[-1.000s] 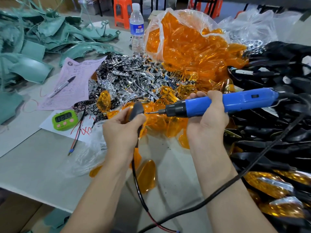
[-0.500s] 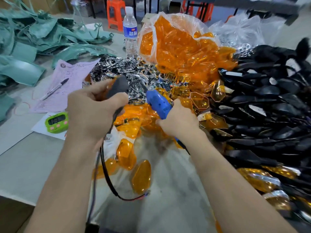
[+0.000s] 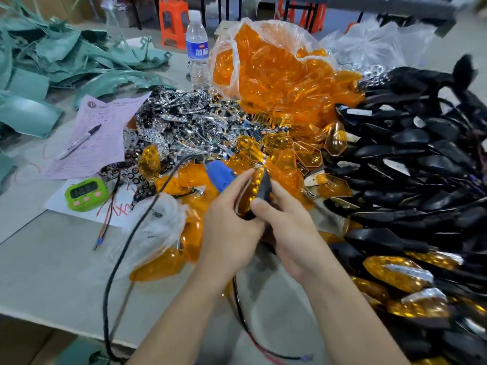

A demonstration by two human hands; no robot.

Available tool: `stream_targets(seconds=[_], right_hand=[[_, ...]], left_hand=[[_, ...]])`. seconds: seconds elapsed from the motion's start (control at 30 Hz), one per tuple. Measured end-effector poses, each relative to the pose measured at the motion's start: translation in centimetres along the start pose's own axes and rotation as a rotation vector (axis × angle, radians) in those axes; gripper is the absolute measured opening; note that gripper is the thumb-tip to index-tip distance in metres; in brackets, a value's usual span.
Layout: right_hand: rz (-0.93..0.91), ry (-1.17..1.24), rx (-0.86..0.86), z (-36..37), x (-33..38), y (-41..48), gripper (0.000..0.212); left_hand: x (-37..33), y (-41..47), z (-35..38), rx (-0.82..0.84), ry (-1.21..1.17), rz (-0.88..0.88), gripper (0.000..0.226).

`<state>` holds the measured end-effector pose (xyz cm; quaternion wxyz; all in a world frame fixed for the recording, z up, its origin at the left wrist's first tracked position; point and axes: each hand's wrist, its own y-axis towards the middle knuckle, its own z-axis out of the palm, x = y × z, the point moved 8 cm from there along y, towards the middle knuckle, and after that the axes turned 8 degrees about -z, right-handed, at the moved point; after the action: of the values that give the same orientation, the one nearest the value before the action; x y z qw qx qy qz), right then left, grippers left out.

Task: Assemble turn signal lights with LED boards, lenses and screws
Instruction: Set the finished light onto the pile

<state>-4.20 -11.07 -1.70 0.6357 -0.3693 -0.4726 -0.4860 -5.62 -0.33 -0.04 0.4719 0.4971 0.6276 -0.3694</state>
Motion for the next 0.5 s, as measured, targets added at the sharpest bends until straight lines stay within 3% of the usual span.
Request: stream_targets(seconds=[0.07, 0.13, 0.23, 0.37, 0.5], right_hand=[[0.023, 0.018, -0.019, -1.2, -0.3, -0.4, 0.032], [0.053, 0.012, -0.013, -2.3, -0.6, -0.8, 0.034], [0.065, -0.091, 0.044, -2.8, -0.7, -1.4, 0.039], [0.081, -0.159, 0.058, -3.1, -0.8, -1.5, 0.041], [0.085, -0.079, 0.021, -3.2, -1.4, -1.9, 0.041]], left_hand=[[0.9, -0.1, 1.3, 0.207, -0.073, -0.034, 0.076], [2.0, 0.3, 1.1, 0.316, -0.274, -0.154, 0.064], [2.8, 1.4, 0.1, 0.249, -0.306, -0.265, 0.03], [3.0, 1.8, -0.1, 0.15, -0.228, -0.244, 0.024], [3.3, 1.7, 0.3, 0.169, -0.311, -0.262, 0.024]])
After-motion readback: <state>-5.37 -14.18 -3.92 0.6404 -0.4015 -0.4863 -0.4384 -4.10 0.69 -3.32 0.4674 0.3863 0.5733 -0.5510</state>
